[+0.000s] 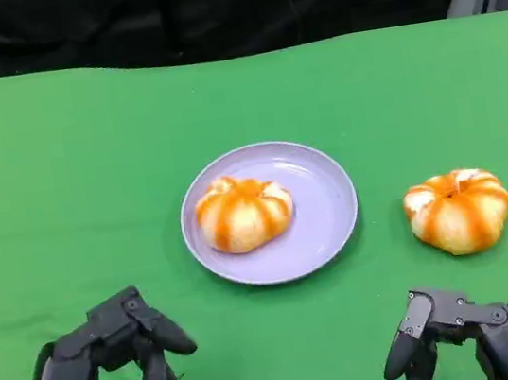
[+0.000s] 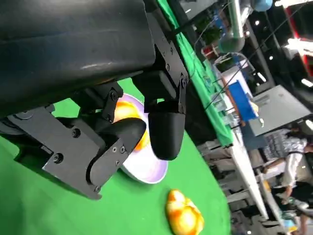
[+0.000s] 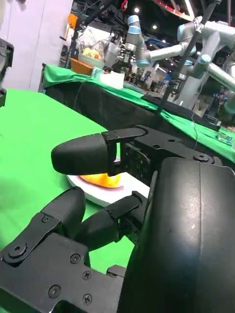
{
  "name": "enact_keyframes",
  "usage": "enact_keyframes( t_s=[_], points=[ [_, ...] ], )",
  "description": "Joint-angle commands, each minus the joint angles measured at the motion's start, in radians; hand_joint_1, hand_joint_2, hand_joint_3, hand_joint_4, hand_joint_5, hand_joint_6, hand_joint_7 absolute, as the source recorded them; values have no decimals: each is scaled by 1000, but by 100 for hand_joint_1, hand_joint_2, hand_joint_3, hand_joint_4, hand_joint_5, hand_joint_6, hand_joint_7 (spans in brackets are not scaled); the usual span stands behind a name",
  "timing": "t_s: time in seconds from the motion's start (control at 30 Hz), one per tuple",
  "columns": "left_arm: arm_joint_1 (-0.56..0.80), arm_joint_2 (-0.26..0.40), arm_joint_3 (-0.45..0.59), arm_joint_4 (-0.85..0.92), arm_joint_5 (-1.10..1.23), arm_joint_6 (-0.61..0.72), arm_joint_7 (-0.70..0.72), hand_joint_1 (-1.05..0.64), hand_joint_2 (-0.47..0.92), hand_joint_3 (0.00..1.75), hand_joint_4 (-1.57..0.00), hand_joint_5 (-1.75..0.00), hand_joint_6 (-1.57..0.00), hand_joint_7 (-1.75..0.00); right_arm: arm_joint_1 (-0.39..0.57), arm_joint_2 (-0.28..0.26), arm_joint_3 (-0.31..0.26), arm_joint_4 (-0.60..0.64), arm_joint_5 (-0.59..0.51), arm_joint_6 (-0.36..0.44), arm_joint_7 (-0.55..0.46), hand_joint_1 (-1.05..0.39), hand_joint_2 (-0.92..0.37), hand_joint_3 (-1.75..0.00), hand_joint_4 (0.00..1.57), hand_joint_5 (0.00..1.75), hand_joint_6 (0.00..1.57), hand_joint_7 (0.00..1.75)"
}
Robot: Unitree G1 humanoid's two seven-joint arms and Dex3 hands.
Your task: Grasp the bread from the table and place it into the plate.
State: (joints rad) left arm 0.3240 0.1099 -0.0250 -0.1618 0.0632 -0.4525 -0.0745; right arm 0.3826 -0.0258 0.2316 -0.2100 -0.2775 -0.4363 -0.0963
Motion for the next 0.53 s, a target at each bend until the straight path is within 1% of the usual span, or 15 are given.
enact_keyframes(
  t_s=[0.03,0.1,0.13,0.23,0.53],
  points=[
    [4,1,16,15,-9,-19,4,-11,32,156,-88,-175,-77,-162,-1,-10,-12,4,9,-16,2,-4,-3,-175,90,169,90,139],
    [-6,-1,13,42,-36,-36,-15,-11,32,156,-88,-175,-77,-162,-3,-11,-14,13,11,-25,0,-4,-3,-175,90,169,91,139],
    [-14,-1,10,62,-56,-49,-28,-15,29,158,-89,-175,-80,-165,-4,-12,-16,20,12,-33,-1,-5,-2,-175,90,168,91,138],
    [-26,-2,10,97,-77,-79,-44,-18,26,160,-91,-175,-82,-167,-5,-9,-18,25,18,-35,1,-7,-1,-175,90,166,92,137],
    [-34,-10,17,130,-76,-133,-46,-18,25,162,-92,-175,-82,-168,-11,-5,-17,38,22,-52,2,-5,-1,-175,91,167,93,136]
  ],
)
